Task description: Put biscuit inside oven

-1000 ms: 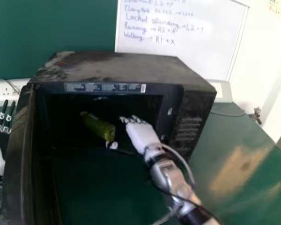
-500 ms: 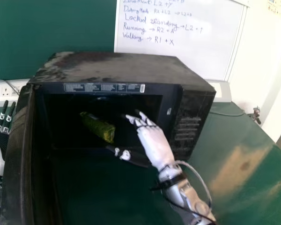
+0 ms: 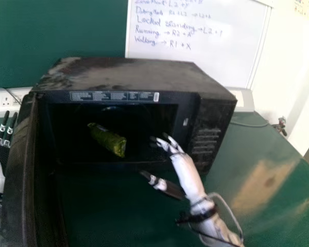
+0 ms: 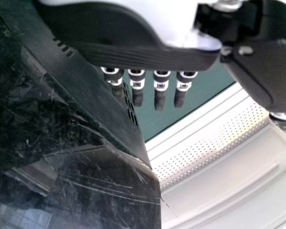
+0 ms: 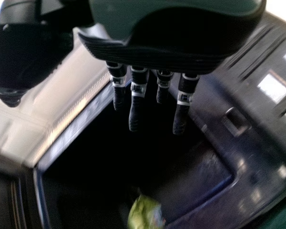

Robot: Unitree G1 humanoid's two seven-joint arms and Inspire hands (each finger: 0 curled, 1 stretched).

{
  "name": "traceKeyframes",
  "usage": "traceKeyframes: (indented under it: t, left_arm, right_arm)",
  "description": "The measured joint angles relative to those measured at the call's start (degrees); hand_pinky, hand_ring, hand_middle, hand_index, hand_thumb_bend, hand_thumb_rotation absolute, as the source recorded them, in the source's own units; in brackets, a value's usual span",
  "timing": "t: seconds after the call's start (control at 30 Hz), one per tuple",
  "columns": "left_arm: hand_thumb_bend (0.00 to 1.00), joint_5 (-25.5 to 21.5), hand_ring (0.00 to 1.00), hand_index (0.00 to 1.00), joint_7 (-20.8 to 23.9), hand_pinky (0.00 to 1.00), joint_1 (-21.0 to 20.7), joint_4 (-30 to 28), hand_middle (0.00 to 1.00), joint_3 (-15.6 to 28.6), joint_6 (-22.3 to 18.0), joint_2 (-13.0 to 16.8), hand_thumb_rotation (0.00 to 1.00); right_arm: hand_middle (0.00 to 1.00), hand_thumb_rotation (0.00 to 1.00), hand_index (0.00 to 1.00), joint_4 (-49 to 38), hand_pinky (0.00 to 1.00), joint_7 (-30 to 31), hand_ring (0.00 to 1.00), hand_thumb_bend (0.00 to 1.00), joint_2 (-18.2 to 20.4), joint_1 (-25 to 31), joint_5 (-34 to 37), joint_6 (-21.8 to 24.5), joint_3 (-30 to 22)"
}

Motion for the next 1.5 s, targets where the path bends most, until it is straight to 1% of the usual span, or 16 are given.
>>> traceKeyframes:
  t: [0.1, 0.23, 0.33, 0.43, 0.5, 0.7, 0.77, 0.83, 0.97, 1.07, 1.13, 1.2, 1.27, 1.37, 1.43, 1.5]
  left_arm:
    - [0.33, 0.0, 0.11, 0.80, 0.0, 0.00, 0.0, 0.0, 0.40, 0.0, 0.0, 0.0, 0.57]
    - [0.32, 0.0, 0.11, 0.81, 0.0, 0.00, 0.0, 0.1, 0.40, 0.0, 0.3, 0.1, 0.56]
    - [0.31, 0.0, 0.10, 0.81, -0.2, 0.00, 0.0, 0.2, 0.40, 0.0, 0.4, 0.1, 0.59]
    - [0.32, 0.0, 0.10, 0.80, -0.2, 0.00, 0.0, 0.2, 0.40, 0.0, -0.2, 0.0, 0.59]
    - [0.32, 0.0, 0.10, 0.80, -0.2, 0.00, 0.0, 0.2, 0.40, 0.0, -0.4, -0.1, 0.59]
    - [0.34, 0.0, 0.11, 0.80, -0.1, 0.00, 0.0, 0.2, 0.41, 0.0, -0.1, 0.0, 0.56]
    - [0.35, 0.0, 0.11, 0.80, -0.1, 0.00, 0.0, 0.2, 0.41, 0.0, 0.0, 0.0, 0.55]
    - [0.36, 0.0, 0.12, 0.80, 0.0, 0.00, 0.1, 0.2, 0.41, 0.0, 0.0, 0.1, 0.56]
    - [0.35, 0.0, 0.11, 0.81, 0.3, 0.00, 0.2, 0.2, 0.40, 0.0, 0.0, 0.2, 0.58]
    - [0.33, 0.0, 0.11, 0.81, 0.2, 0.00, 0.4, 0.2, 0.41, 0.0, 0.0, 0.3, 0.58]
    - [0.32, 0.0, 0.11, 0.81, 0.1, 0.00, 0.5, 0.2, 0.40, 0.0, -0.1, 0.4, 0.60]
    - [0.33, 0.0, 0.11, 0.81, 0.1, 0.00, 0.6, 0.2, 0.40, 0.0, -0.1, 0.4, 0.58]
    - [0.34, 0.0, 0.11, 0.81, 0.1, 0.00, 0.6, 0.2, 0.40, 0.0, 0.0, 0.5, 0.57]
    - [0.33, 0.0, 0.11, 0.81, 0.1, 0.00, 0.6, 0.2, 0.40, 0.0, 0.2, 0.6, 0.58]
    - [0.33, 0.0, 0.10, 0.81, 0.1, 0.00, 0.6, 0.3, 0.40, 0.0, 0.1, 0.6, 0.58]
    - [0.33, 0.0, 0.10, 0.81, 0.2, 0.00, 0.5, 0.4, 0.40, 0.0, 0.2, 0.6, 0.57]
  right_arm:
    - [0.74, 0.83, 0.89, 3.9, 0.72, -3.2, 0.72, 0.96, -0.1, -0.7, -0.6, -3.2, -0.6]
    - [0.72, 0.88, 0.87, 8.2, 0.71, -6.5, 0.71, 0.95, -0.1, -1.9, -1.1, -5.3, -1.4]
    - [0.72, 0.90, 0.86, 11.5, 0.72, -7.9, 0.71, 0.91, -0.1, -2.9, -1.0, -6.9, -2.2]
    - [0.72, 0.95, 0.85, 14.9, 0.69, -8.2, 0.70, 0.90, 0.1, -4.3, -0.2, -8.4, -2.9]
    - [0.73, 0.95, 0.85, 16.8, 0.68, -8.1, 0.70, 0.91, 0.4, -4.9, 1.0, -8.9, -3.8]
    - [0.74, 0.98, 0.85, 20.3, 0.66, -3.7, 0.68, 0.86, 0.9, -6.1, 7.0, -8.8, -6.9]
    - [0.75, 0.98, 0.86, 20.9, 0.63, -0.6, 0.68, 0.86, 1.3, -6.3, 9.7, -9.0, -8.1]
    - [0.75, 0.99, 0.86, 21.6, 0.60, 3.2, 0.67, 0.87, 2.1, -6.5, 13.4, -9.1, -9.8]
    - [0.74, 1.00, 0.86, 22.5, 0.55, 11.5, 0.65, 0.84, 3.6, -6.8, 20.5, -8.4, -13.5]
    - [0.74, 0.97, 0.86, 22.9, 0.54, 20.5, 0.64, 0.82, 5.2, -7.1, 28.7, -6.4, -17.9]
    - [0.74, 0.97, 0.87, 23.0, 0.51, 27.4, 0.63, 0.82, 7.0, -7.2, 35.1, -4.3, -21.5]
    - [0.74, 0.98, 0.87, 23.2, 0.49, 33.3, 0.62, 0.81, 8.5, -7.5, 40.2, -2.2, -24.7]
    - [0.73, 0.98, 0.87, 23.7, 0.46, 37.9, 0.61, 0.81, 9.4, -7.9, 43.9, 0.2, -27.3]
    - [0.73, 0.97, 0.87, 24.4, 0.43, 42.1, 0.61, 0.86, 9.7, -8.5, 46.5, 3.0, -30.0]
    - [0.72, 0.97, 0.86, 24.7, 0.41, 43.4, 0.60, 0.86, 9.8, -8.7, 47.1, 4.3, -31.1]
    - [0.71, 0.98, 0.86, 24.9, 0.39, 43.9, 0.59, 0.86, 9.8, -8.9, 47.3, 5.1, -31.8]
